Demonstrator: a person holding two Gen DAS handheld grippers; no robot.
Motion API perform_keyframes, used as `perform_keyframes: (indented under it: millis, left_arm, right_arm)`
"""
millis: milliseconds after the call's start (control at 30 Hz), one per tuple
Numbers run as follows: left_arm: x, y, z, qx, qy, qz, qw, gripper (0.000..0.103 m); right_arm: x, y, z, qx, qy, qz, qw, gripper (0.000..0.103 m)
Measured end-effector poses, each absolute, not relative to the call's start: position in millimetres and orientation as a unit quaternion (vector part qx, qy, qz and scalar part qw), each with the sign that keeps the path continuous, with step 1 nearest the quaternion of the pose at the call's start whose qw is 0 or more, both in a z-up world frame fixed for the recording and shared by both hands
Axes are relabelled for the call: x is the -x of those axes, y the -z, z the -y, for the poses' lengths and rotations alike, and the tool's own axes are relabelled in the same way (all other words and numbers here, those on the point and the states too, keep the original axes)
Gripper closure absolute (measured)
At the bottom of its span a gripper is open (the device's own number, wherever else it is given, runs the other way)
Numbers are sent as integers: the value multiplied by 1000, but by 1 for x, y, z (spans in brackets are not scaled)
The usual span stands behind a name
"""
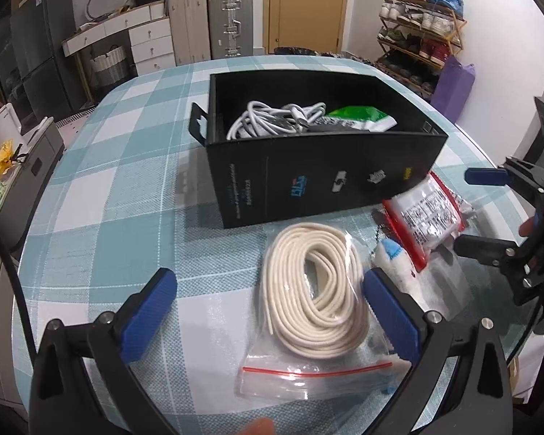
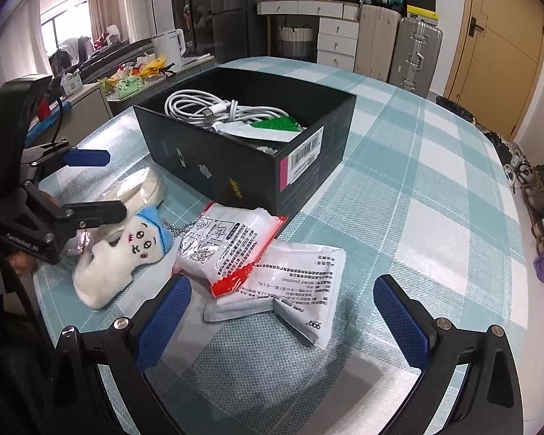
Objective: Organize soft objects
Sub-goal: 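Withdraw both tools from the box toward the rope bag and packets, then grasp the bagged cream rope with the left tool while the right tool grasps a white packet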
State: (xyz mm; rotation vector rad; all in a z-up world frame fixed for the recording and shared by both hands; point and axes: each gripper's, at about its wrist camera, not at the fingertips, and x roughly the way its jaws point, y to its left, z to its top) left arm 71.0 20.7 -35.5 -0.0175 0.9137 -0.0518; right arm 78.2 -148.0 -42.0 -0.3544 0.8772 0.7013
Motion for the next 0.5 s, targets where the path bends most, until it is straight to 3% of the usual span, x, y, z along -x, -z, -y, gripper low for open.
perform_keyframes:
  millis: [400,500]
  left_arm:
    - [-73,46,-21,3,15,-458,889,0]
    - [-75,47,-24,6,15,-459,888,0]
  right_arm:
    - [-84,52,140,176,-315,-421,832,3]
    - [-84,53,141,176,-318,-424,830,11]
